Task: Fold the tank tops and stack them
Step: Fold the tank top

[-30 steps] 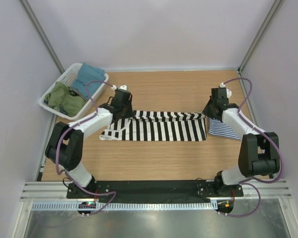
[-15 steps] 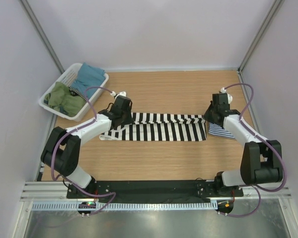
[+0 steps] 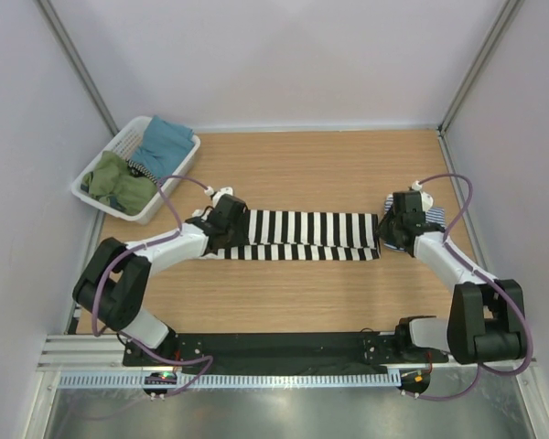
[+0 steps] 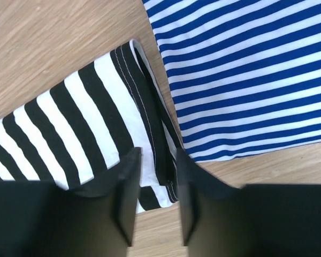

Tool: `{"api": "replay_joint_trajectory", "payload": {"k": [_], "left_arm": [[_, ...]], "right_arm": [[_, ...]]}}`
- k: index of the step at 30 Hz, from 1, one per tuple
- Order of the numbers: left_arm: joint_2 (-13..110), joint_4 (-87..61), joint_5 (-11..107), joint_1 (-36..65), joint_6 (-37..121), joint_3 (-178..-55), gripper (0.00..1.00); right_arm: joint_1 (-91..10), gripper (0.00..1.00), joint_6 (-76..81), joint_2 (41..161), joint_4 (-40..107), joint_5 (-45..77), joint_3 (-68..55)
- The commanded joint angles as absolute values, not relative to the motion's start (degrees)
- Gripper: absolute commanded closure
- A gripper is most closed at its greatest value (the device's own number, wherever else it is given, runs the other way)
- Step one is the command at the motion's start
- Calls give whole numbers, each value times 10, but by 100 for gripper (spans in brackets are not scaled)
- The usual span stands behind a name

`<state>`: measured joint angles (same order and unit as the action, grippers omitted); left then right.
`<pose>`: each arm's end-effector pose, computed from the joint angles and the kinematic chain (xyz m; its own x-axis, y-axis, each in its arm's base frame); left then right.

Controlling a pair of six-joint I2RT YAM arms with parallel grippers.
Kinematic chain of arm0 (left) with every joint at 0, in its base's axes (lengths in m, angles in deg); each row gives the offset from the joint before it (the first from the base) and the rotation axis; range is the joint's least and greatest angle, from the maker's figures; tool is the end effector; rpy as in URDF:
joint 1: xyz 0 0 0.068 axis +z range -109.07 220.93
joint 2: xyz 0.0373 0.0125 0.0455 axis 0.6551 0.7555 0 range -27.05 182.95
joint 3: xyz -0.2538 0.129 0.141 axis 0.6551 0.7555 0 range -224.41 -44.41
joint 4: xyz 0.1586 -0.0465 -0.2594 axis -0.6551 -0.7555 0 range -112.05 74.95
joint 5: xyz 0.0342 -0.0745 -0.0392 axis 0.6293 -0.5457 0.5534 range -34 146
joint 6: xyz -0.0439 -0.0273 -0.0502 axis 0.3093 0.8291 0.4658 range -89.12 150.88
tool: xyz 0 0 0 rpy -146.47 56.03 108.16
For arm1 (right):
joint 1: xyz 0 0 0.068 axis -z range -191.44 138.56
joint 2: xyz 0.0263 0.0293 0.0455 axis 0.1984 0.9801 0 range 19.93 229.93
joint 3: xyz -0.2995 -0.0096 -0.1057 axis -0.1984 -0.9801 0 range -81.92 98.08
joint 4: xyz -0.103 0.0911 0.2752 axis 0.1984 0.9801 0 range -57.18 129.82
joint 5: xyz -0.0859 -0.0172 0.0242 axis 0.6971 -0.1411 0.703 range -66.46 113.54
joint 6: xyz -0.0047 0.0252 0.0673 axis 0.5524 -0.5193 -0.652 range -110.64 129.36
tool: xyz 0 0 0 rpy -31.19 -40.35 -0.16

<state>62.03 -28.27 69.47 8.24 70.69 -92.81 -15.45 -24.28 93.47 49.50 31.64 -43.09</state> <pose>0.3059 -0.1798 0.1711 -0.7846 -0.2363 -0.5732 -0.1205 0.9650 -0.2328 0.2906 0.0120 0.1891 -0.6387 0.5050 -0.5805 0.4472 0.8576 0.2541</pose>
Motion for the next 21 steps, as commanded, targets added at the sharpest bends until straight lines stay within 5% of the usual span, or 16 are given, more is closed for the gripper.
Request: {"api": "replay_joint_trajectory", "payload": {"k": [1,3,7,10,21], "left_arm": [[586,-267,742,67,715,-927,48],[577,-267,741,65,716,-923,45],[565,-283,745,60,726,-921,43],[544,-297,759,52,746,-909,27],[510,-385,879,56,913,-876,43]], "right_arm": [[-156,57,-259,892,457,344,-434],[-155,50,-258,885,458,344,-431],[-158,53,-225,912,456,301,-403],[-162,53,-215,938,473,288,-382],[-182,56,-218,945,465,293,-398]]}}
